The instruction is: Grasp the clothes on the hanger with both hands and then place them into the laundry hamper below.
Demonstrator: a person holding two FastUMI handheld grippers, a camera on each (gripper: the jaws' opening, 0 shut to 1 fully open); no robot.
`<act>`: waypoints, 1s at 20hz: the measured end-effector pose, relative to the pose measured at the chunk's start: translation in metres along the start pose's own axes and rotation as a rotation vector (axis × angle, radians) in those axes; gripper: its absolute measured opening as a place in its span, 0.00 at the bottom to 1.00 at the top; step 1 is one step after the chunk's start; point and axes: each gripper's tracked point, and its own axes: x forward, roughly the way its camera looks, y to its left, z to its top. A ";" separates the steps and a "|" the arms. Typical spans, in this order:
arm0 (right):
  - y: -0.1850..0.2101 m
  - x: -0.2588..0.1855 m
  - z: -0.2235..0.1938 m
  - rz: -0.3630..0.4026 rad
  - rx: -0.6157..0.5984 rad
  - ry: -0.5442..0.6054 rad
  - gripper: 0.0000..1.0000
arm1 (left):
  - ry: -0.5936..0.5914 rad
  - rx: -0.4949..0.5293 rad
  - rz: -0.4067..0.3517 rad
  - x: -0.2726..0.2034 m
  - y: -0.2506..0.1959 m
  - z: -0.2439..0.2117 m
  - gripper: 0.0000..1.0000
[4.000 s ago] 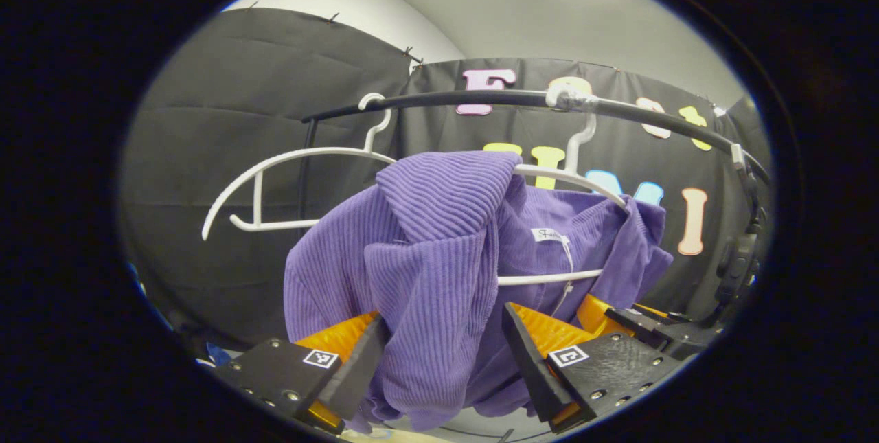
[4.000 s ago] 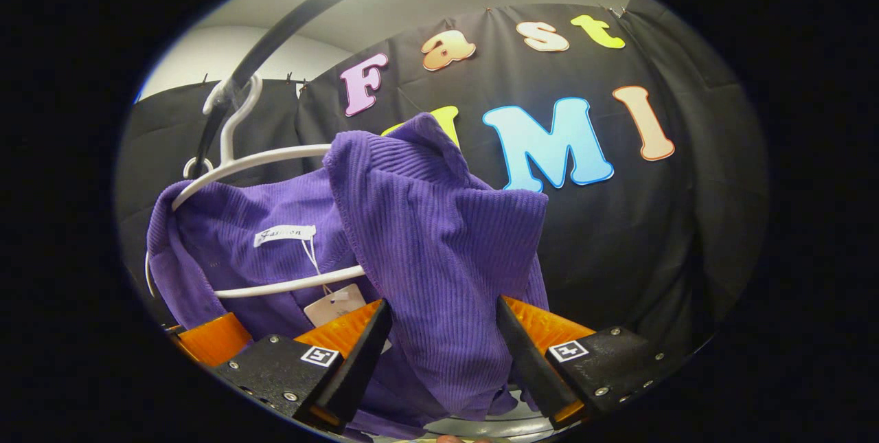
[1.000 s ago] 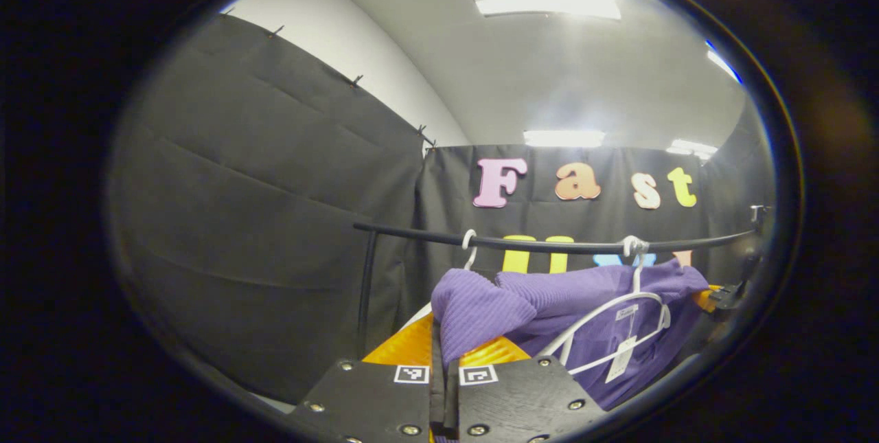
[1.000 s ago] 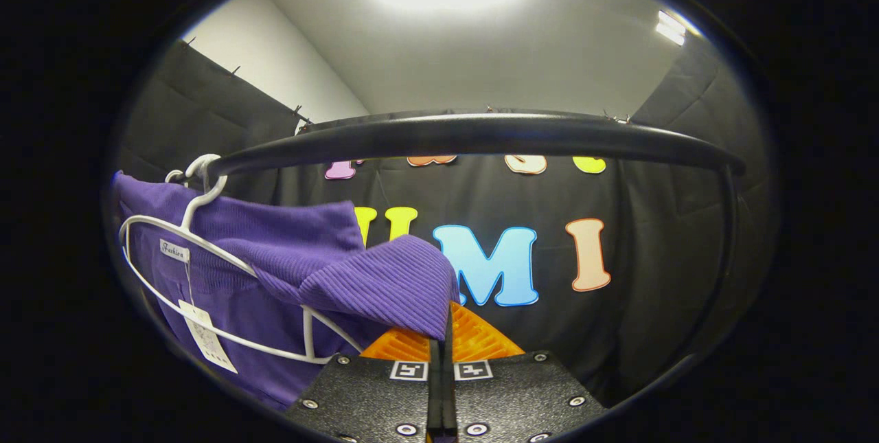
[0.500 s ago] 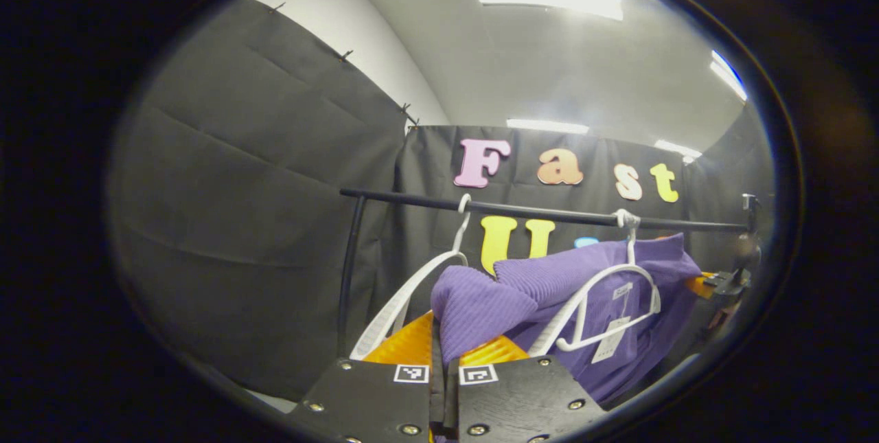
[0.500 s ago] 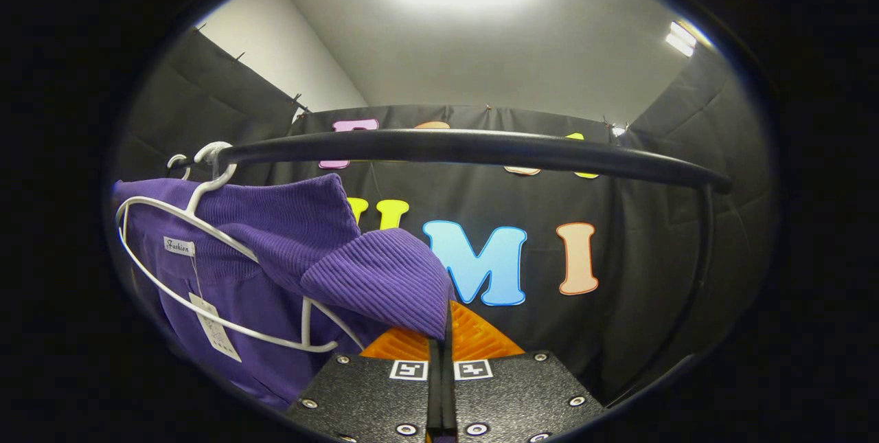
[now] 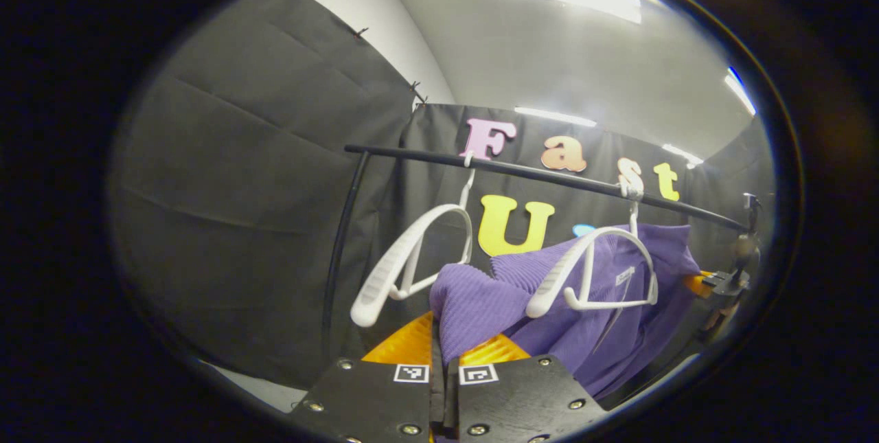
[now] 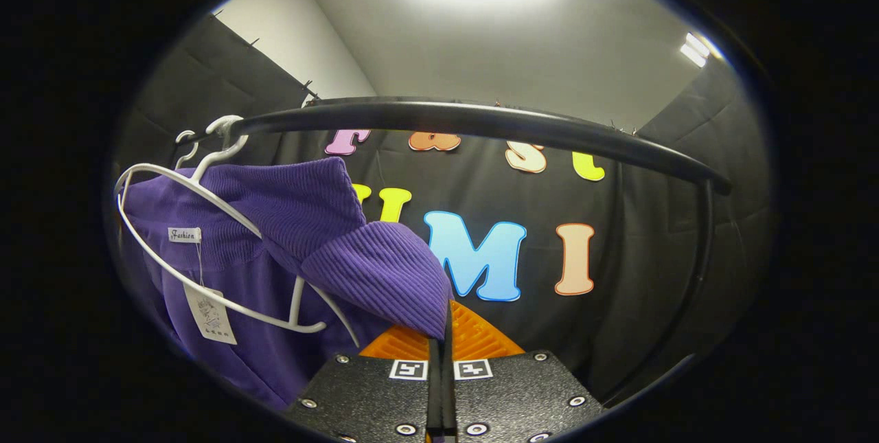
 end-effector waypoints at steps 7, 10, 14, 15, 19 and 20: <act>-0.014 0.007 -0.019 -0.005 0.021 0.035 0.00 | 0.026 -0.050 -0.021 -0.009 -0.030 -0.022 0.01; -0.026 0.009 -0.028 -0.015 0.007 0.045 0.00 | 0.043 -0.046 -0.023 -0.006 -0.041 -0.029 0.01; -0.051 0.013 -0.042 -0.052 0.046 0.079 0.00 | 0.064 -0.026 -0.041 0.005 -0.068 -0.037 0.01; -0.061 0.014 -0.047 -0.074 0.047 0.094 0.00 | 0.071 -0.018 -0.049 0.009 -0.081 -0.039 0.01; -0.067 -0.003 -0.063 -0.087 0.125 0.154 0.00 | 0.090 0.045 -0.062 0.022 -0.113 -0.052 0.01; -0.067 -0.006 -0.062 -0.080 0.112 0.146 0.00 | 0.096 0.045 -0.067 0.025 -0.118 -0.054 0.01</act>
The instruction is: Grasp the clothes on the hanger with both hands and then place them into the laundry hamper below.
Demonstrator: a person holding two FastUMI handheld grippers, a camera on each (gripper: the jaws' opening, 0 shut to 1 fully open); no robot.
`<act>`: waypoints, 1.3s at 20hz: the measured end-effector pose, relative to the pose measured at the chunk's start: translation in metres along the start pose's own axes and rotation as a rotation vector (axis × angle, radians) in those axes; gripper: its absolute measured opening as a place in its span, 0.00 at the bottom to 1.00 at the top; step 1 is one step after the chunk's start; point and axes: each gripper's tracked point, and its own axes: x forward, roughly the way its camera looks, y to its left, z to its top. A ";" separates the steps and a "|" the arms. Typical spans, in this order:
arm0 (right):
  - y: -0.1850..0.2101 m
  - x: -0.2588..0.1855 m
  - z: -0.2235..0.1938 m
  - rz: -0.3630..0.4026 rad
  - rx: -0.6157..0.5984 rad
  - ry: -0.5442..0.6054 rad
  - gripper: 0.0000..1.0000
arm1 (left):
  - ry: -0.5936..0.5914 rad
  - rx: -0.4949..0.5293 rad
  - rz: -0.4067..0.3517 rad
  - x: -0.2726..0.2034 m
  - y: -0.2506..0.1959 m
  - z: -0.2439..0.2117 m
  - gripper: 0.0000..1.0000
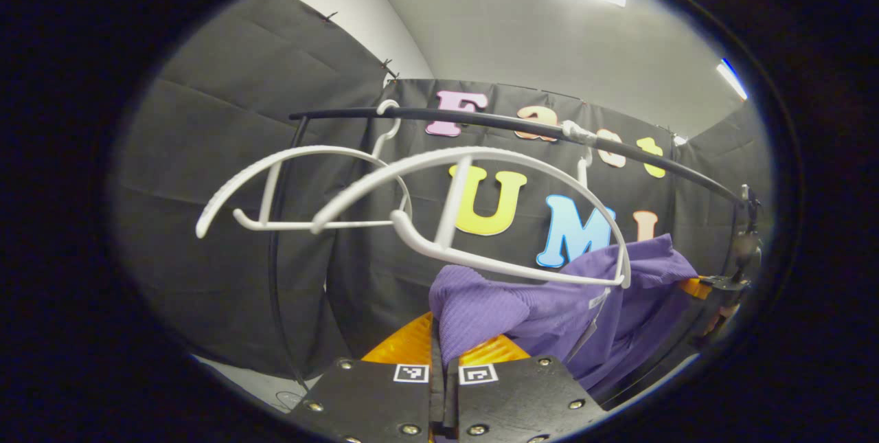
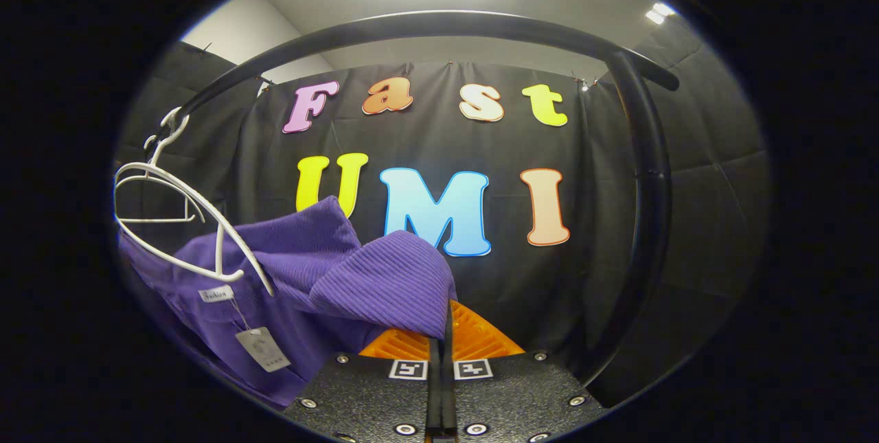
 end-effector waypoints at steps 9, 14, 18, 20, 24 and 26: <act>-0.006 -0.026 -0.037 0.088 0.067 0.060 0.00 | 0.100 0.013 0.012 -0.021 -0.036 -0.038 0.01; 0.002 -0.057 -0.054 0.114 0.080 0.126 0.00 | 0.150 -0.024 0.032 -0.057 -0.026 -0.054 0.01; 0.019 -0.101 -0.055 0.100 0.074 0.159 0.00 | 0.178 -0.038 0.016 -0.095 -0.002 -0.056 0.01; 0.029 -0.136 -0.056 0.079 0.078 0.182 0.00 | 0.197 -0.046 -0.022 -0.114 0.011 -0.058 0.01; 0.059 -0.199 -0.066 0.027 0.086 0.233 0.00 | 0.239 -0.014 -0.090 -0.149 0.047 -0.073 0.01; 0.076 -0.231 -0.073 0.008 0.107 0.267 0.00 | 0.271 0.010 -0.119 -0.167 0.065 -0.088 0.01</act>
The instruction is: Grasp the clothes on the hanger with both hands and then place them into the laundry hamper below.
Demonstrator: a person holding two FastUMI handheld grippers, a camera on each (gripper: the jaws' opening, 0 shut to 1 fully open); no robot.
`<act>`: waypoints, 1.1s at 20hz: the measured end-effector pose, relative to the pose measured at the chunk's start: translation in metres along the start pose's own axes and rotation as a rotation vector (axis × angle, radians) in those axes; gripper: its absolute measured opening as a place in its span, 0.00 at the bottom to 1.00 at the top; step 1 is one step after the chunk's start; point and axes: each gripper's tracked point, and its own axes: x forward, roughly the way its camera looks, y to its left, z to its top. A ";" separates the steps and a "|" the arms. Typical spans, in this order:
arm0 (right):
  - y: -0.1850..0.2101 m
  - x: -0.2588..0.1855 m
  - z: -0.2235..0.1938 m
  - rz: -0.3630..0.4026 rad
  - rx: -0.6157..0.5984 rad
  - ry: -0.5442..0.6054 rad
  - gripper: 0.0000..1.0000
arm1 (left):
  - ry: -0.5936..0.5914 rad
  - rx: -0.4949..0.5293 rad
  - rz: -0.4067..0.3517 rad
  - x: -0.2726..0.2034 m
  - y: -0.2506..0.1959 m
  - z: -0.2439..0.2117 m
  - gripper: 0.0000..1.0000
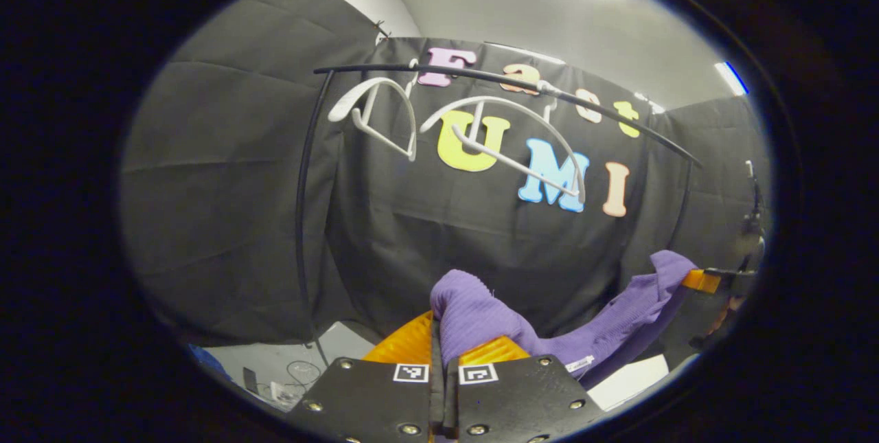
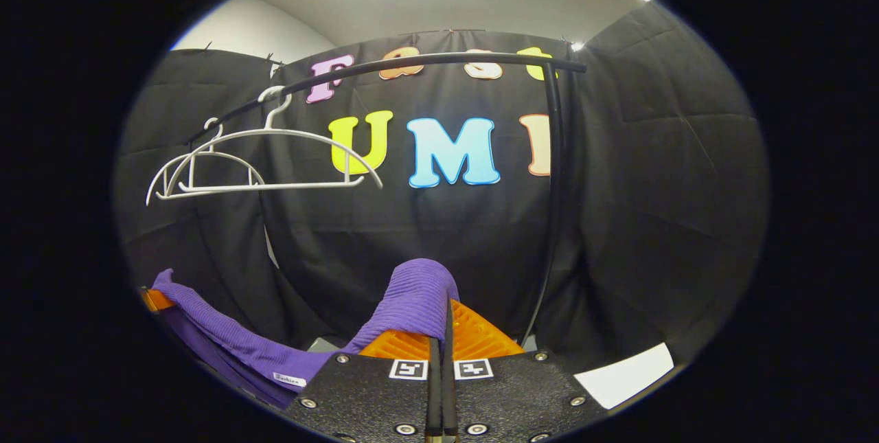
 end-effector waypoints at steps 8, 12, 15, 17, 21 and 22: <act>0.037 -0.064 -0.077 -0.033 0.051 0.152 0.00 | 0.152 0.032 -0.094 -0.035 0.023 -0.086 0.01; 0.046 -0.068 -0.142 -0.029 0.081 0.311 0.00 | 0.234 0.044 -0.110 -0.028 0.019 -0.137 0.05; 0.057 -0.058 -0.190 -0.027 0.109 0.422 0.00 | 0.300 0.062 -0.154 -0.009 0.007 -0.164 0.01; 0.063 -0.058 -0.208 -0.018 0.119 0.465 0.00 | 0.336 0.086 -0.184 -0.002 -0.006 -0.181 0.01; 0.078 -0.047 -0.239 0.003 0.119 0.522 0.00 | 0.393 0.097 -0.242 0.015 -0.037 -0.218 0.01; 0.081 -0.042 -0.249 0.007 0.126 0.543 0.00 | 0.410 0.107 -0.252 0.021 -0.041 -0.227 0.01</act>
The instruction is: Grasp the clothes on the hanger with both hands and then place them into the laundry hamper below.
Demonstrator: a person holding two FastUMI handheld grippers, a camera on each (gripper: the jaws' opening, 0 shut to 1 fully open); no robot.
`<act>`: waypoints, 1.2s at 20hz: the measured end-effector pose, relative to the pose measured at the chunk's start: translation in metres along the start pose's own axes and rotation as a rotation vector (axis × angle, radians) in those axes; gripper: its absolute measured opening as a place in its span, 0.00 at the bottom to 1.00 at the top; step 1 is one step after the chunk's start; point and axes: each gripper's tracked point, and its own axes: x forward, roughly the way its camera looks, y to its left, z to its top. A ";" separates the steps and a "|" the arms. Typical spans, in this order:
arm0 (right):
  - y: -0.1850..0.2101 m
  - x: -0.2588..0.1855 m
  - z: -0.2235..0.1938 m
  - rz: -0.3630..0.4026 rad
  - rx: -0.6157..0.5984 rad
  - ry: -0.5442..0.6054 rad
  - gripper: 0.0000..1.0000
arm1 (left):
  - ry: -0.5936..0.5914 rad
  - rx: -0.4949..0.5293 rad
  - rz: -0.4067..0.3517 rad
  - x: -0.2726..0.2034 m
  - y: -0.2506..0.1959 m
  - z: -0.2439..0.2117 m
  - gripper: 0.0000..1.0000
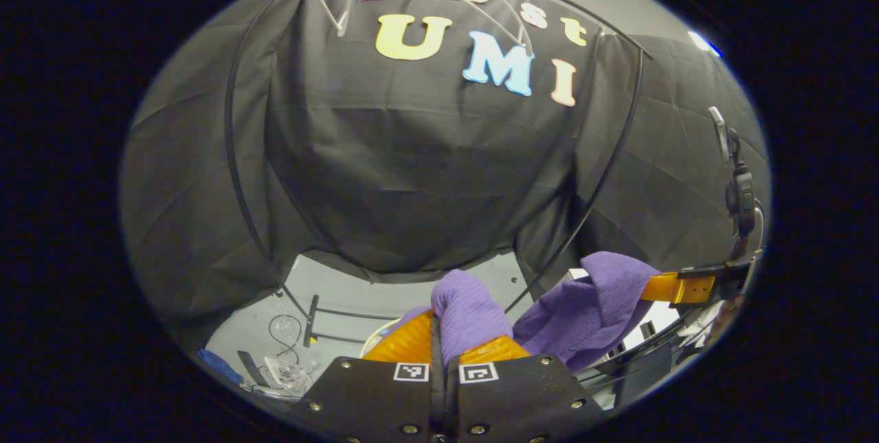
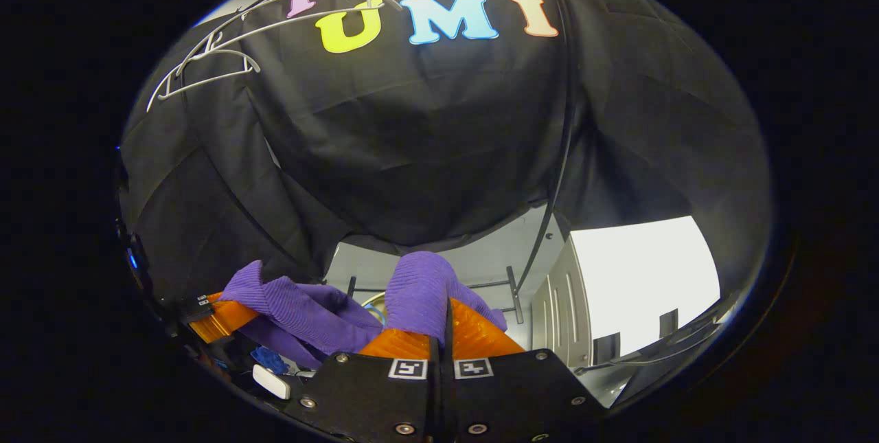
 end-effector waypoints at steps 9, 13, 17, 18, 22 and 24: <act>-0.002 0.051 -0.060 -0.020 0.077 0.142 0.01 | 0.152 0.042 -0.025 0.076 0.007 -0.069 0.01; -0.007 0.053 -0.075 -0.015 0.095 0.186 0.02 | 0.189 0.051 -0.036 0.083 0.006 -0.081 0.01; -0.007 0.050 -0.079 -0.003 0.082 0.194 0.02 | 0.205 0.039 -0.026 0.087 0.010 -0.089 0.01; -0.007 0.049 -0.079 -0.003 0.080 0.194 0.02 | 0.208 0.038 -0.018 0.087 0.012 -0.091 0.01; -0.011 0.048 -0.080 -0.007 0.084 0.204 0.04 | 0.216 0.031 -0.007 0.085 0.015 -0.096 0.01; -0.011 0.047 -0.081 -0.006 0.095 0.216 0.04 | 0.220 0.029 0.001 0.084 0.019 -0.099 0.02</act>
